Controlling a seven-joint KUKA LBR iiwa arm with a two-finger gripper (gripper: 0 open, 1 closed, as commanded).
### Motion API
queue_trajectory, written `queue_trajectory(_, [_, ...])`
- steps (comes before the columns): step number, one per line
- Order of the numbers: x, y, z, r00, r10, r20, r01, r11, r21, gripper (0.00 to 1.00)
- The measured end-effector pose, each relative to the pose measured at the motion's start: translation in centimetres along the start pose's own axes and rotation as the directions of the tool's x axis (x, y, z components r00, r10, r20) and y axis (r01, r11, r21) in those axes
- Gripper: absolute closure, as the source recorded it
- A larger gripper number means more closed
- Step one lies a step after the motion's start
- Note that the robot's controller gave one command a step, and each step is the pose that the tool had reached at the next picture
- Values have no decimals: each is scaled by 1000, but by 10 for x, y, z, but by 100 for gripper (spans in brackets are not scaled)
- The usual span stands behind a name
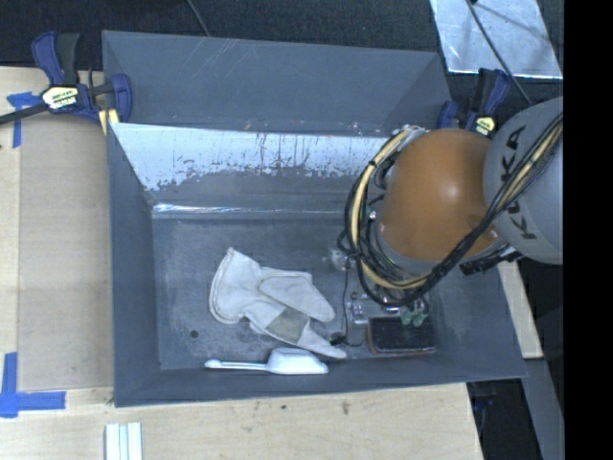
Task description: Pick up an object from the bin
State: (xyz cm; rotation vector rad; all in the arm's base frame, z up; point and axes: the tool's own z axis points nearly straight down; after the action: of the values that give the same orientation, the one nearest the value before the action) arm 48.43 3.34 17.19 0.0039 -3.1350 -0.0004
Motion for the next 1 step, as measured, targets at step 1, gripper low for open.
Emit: queue_trajectory(1, [-2,0,-4,1000,1,9,-1,1000,0,0])
